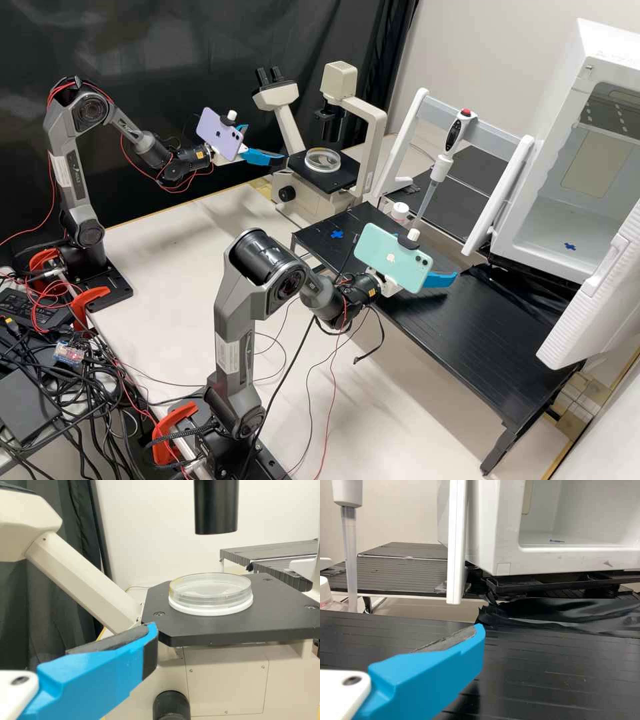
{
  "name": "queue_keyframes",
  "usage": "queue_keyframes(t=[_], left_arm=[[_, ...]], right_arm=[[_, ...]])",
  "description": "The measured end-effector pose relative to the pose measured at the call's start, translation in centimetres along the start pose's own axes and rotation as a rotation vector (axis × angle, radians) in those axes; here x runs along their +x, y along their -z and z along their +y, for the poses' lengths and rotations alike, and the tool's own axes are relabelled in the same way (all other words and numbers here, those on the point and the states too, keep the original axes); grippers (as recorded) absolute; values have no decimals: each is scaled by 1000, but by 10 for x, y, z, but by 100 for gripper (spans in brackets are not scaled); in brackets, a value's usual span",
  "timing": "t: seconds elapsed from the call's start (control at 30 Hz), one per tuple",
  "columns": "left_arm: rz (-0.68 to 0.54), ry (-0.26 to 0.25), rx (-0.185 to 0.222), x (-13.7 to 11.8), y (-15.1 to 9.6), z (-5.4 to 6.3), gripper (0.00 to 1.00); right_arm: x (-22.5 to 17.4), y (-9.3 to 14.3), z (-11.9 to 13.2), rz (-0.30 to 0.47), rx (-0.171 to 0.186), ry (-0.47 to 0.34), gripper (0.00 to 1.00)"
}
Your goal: Move the petri dish to the bench
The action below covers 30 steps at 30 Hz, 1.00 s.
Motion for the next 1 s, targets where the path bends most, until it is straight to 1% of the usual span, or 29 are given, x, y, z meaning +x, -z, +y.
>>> queue_keyframes(t=[0.43, 0.57, 0.63, 0.67, 0.73, 0.77, 0.8, 0.87, 0.9, 0.97, 1.0], left_arm=[[0, 0, 0, 0, 0, 0, 100], [0, 0, 0, 0, 0, 0, 100], [0, 0, 0, 0, 0, 0, 100], [0, 0, 0, 0, 0, 0, 100], [0, 0, 0, 0, 0, 0, 100], [0, 0, 0, 0, 0, 0, 100], [0, 0, 0, 0, 0, 0, 100], [0, 0, 0, 0, 0, 0, 100], [0, 0, 0, 0, 0, 0, 100], [0, 0, 0, 0, 0, 0, 100], [0, 0, 0, 0, 0, 0, 100]], right_arm=[[-4, -1, -1, -5, 0, 5, 100], [-10, 3, 0, 9, 0, 2, 100], [-17, 9, -1, 30, 2, 7, 100], [-23, 15, -2, 51, 8, 13, 100], [-29, 23, -3, 86, 8, 15, 100], [-33, 30, -4, 123, 4, 18, 100], [-35, 33, -5, 136, 7, 18, 100], [-41, 49, -11, 181, 34, 29, 100], [-44, 56, -13, 204, 32, 37, 100], [-50, 70, -20, 264, 6, 64, 100], [-52, 74, -21, 281, 2, 70, 100]])
